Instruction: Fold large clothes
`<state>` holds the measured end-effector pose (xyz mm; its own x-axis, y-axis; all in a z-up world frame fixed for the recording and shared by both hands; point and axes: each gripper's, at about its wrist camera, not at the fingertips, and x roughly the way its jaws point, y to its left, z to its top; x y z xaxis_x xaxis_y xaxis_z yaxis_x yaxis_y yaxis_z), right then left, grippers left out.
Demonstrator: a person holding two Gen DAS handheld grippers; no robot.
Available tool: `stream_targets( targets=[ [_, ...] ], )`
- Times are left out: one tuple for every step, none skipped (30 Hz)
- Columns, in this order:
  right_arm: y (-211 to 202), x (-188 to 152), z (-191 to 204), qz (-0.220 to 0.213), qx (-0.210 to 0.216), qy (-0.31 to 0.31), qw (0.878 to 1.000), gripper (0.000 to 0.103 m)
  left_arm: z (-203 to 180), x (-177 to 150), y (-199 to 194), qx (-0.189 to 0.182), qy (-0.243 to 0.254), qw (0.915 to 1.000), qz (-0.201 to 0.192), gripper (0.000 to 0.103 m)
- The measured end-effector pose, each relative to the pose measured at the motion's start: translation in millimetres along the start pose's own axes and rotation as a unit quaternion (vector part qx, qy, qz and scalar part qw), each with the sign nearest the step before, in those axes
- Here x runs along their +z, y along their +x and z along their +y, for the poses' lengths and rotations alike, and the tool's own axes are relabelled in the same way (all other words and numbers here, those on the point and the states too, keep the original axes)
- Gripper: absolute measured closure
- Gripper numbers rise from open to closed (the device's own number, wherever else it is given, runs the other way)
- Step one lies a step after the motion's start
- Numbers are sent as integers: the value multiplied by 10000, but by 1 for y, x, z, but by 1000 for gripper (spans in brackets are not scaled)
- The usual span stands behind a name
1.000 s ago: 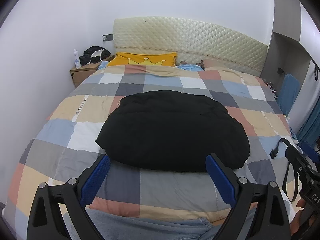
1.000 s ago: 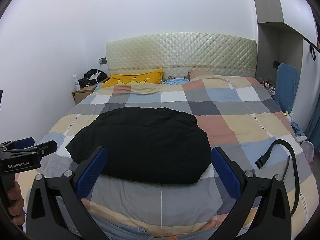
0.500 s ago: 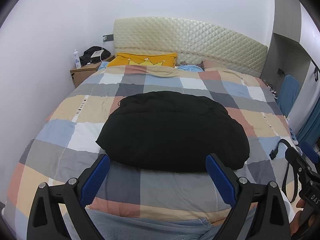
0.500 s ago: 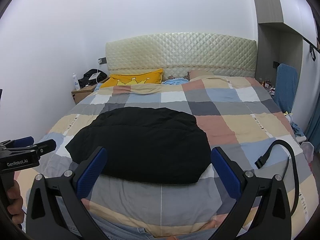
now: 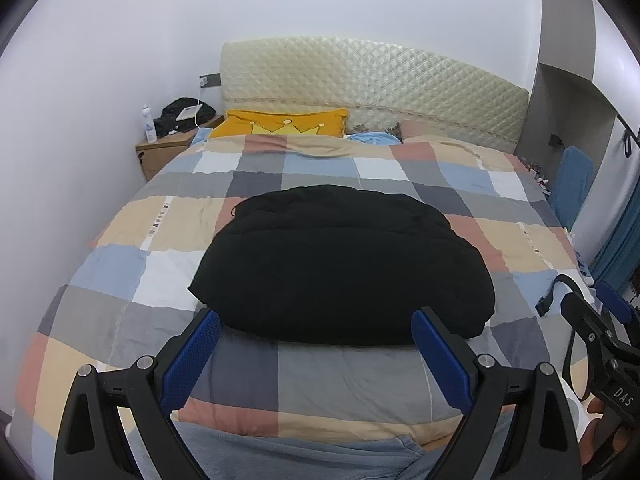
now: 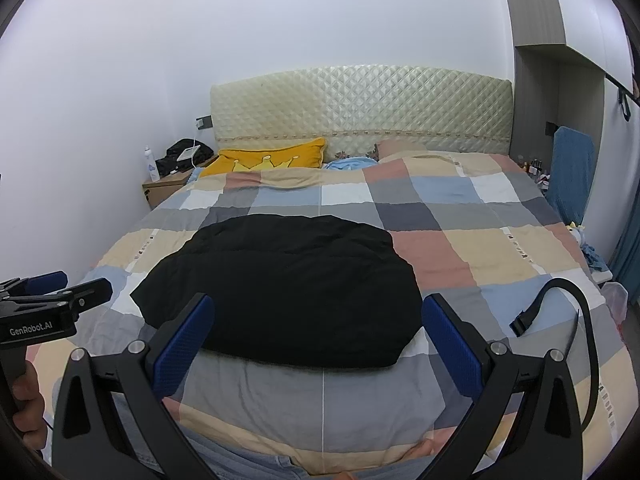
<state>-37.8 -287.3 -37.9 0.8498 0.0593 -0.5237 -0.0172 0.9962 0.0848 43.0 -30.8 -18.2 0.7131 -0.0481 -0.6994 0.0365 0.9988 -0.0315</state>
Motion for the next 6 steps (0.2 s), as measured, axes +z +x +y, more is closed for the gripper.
stream_targets(
  targets=[
    [0, 0, 0, 4, -6, 11, 10000, 0, 0, 0, 0, -9, -7, 10000, 1, 6],
    [2, 0, 1, 16, -5, 19, 10000, 0, 1, 0, 0, -15, -22, 10000, 9, 6],
    [3, 0, 1, 38, -10, 21, 10000, 0, 0, 0, 0, 0, -13, 10000, 14, 6],
    [2, 0, 2, 42, -6, 5, 10000, 0, 0, 0, 0, -3, -18, 10000, 19, 6],
    [2, 0, 3, 38, -13, -6, 10000, 0, -1, 0, -1, -13, -20, 10000, 11, 6],
    [1, 1, 4, 30, -31, -24, 10000, 0, 0, 0, 0, -15, -15, 10000, 7, 6]
  ],
)
